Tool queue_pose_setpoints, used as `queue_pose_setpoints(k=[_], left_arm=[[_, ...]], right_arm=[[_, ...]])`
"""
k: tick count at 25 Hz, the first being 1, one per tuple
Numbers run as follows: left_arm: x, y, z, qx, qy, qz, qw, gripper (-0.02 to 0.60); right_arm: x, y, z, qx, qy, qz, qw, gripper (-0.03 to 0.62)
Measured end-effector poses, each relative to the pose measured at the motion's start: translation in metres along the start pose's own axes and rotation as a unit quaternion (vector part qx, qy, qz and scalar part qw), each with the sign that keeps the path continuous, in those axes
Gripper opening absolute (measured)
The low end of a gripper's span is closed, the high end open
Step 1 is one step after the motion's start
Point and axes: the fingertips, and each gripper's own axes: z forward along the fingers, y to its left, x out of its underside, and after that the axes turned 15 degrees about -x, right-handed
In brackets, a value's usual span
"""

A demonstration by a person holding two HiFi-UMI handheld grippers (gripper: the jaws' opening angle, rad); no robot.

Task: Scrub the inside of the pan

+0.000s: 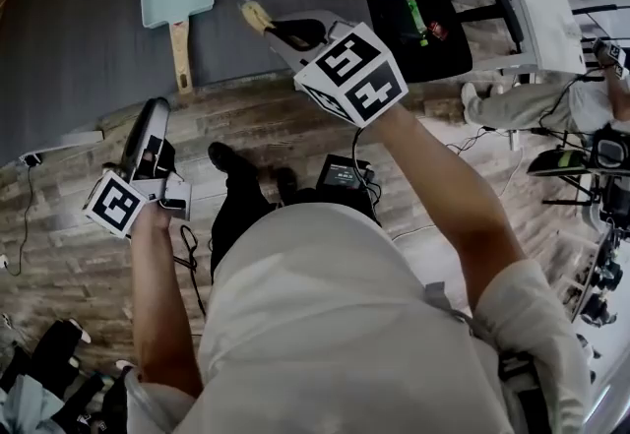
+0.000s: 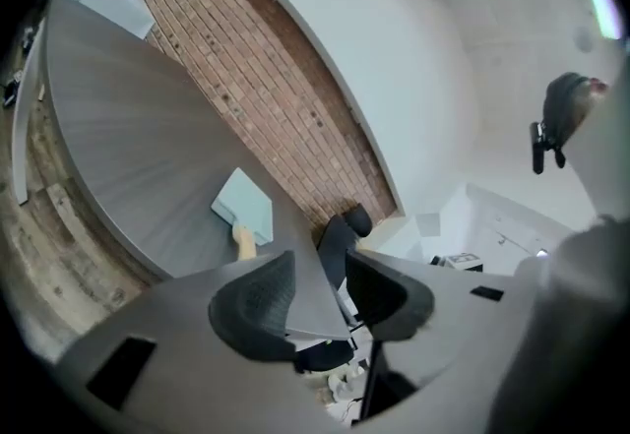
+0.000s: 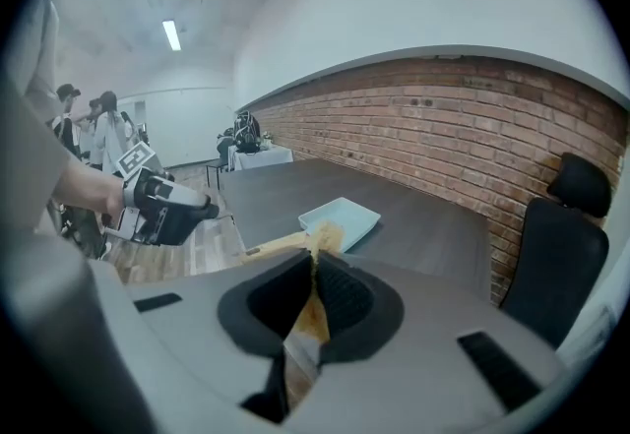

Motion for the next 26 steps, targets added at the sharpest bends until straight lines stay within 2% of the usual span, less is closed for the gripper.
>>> queue_pose_setpoints(k=[4, 6, 9, 14, 21, 26], left_arm=[[0.013, -0.048, -0.047, 0.073, -0.049, -0.006, 0.9961, 0.053], [0.026, -0.069, -0.069, 0.097, -0.051, 0.001, 0.9940, 0.033], [0.041, -0.094, -0.097, 0.119, -0.054, 0.015, 0.9913, 0.028], [0.058, -0.122, -0.131, 0.136, -0.069, 0.021, 0.9881, 0.028], [0.067, -0.151, -0.153, 0.161, -0.080, 0.029, 0.9833, 0.029], [0.065, -0.170, -0.158, 0.180, -0.082, 0.030, 0.9798, 0.029]], right_arm=[[0.008, 0.027, -0.033, -0.002, -0.034, 0.008, 0.999, 0.031], [0.009, 0.042, -0.051, -0.002, -0.056, 0.015, 0.998, 0.031], [0.010, 0.062, -0.079, -0.004, -0.091, 0.026, 0.995, 0.029], [0.022, 0.087, -0.116, -0.020, -0.143, 0.067, 0.987, 0.029], [0.054, 0.095, -0.160, -0.024, -0.185, 0.141, 0.972, 0.029], [0.052, 0.094, -0.179, -0.023, -0.211, 0.165, 0.963, 0.029]])
